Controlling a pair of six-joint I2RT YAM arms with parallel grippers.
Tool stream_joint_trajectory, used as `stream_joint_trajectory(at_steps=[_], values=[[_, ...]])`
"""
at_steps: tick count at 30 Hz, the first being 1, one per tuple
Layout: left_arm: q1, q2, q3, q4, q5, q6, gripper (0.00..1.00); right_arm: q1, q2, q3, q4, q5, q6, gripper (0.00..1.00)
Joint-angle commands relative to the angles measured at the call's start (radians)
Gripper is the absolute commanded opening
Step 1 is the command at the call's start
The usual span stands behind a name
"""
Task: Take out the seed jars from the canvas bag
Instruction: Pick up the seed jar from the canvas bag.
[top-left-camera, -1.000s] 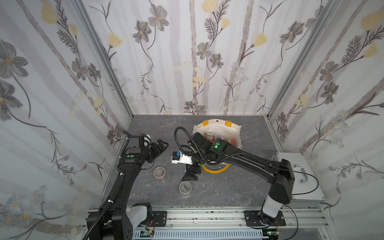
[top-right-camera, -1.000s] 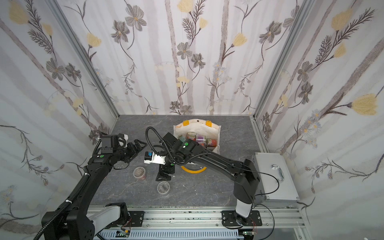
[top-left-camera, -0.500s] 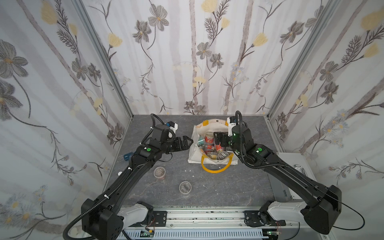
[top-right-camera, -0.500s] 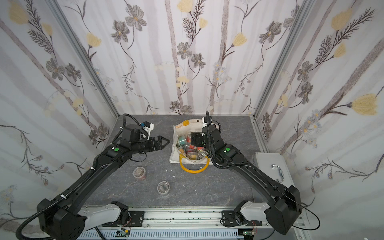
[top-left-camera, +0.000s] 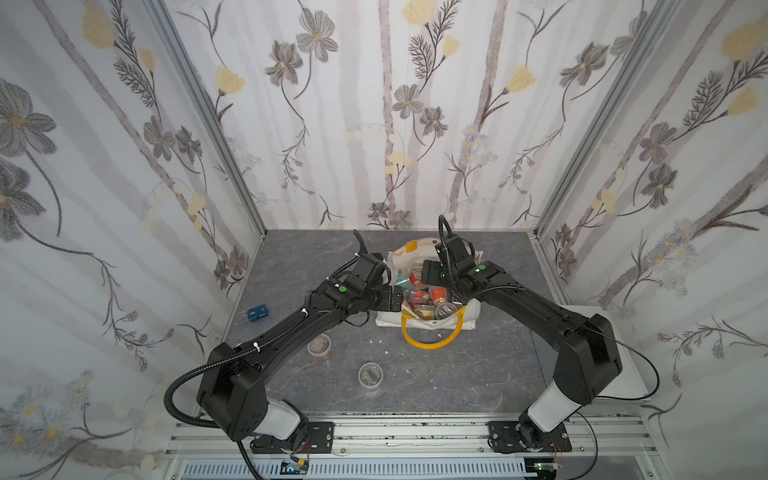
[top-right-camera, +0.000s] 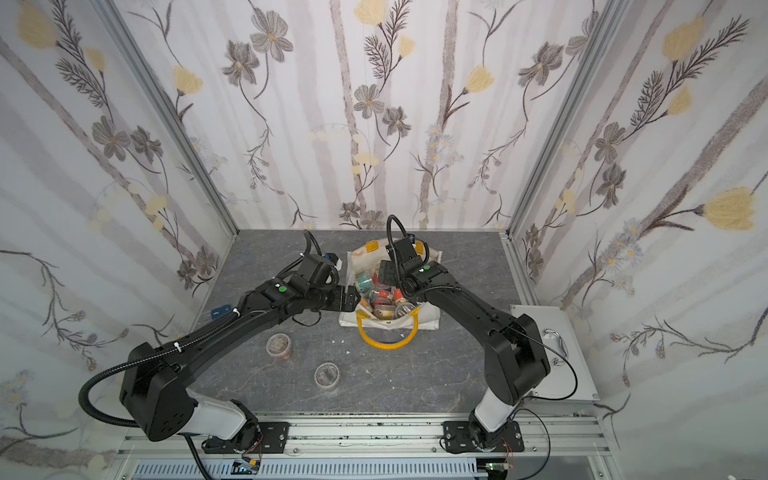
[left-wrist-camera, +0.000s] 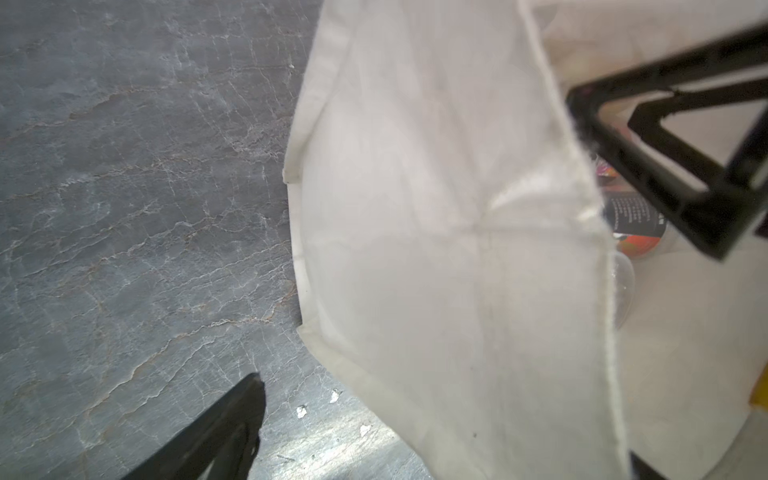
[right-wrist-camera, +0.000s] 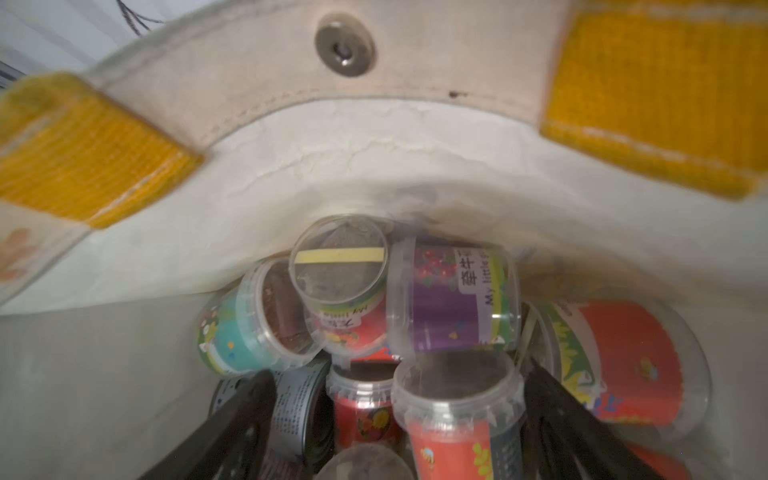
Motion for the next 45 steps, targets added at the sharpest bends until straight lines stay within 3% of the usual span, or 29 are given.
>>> stream_joint_trajectory(at_steps=[1,6,16,22,34,39,41,45], values=[[-0.017,-0.002,-0.013,0.005,-0.007,-0.049,1.00,-0.017,0.042,0.045,-0.064,-0.005,-0.074,0.87],[-0.029,0.004,-0.037,0.041,0.041,-0.119,1.00,-0.049,0.071,0.068,-0.065,-0.069,-0.127,0.80],[-0.031,-0.011,-0.071,0.084,0.082,-0.162,1.00,-0.069,0.153,0.106,-0.078,-0.081,-0.200,0.81],[-0.032,-0.025,-0.088,0.100,0.076,-0.169,1.00,-0.079,0.187,0.128,-0.092,-0.049,-0.201,0.81],[-0.032,-0.069,-0.095,0.122,0.071,-0.195,1.00,-0.078,0.239,0.171,-0.095,-0.149,-0.151,0.78],[-0.033,-0.091,-0.095,0.132,0.068,-0.199,1.00,-0.072,0.252,0.170,-0.087,-0.128,-0.129,0.74],[-0.032,-0.105,-0.097,0.138,0.064,-0.199,1.00,-0.068,0.254,0.171,-0.086,-0.123,-0.126,0.66],[-0.032,-0.145,-0.100,0.134,0.037,-0.186,1.00,-0.067,0.229,0.166,-0.080,-0.106,-0.110,0.62]])
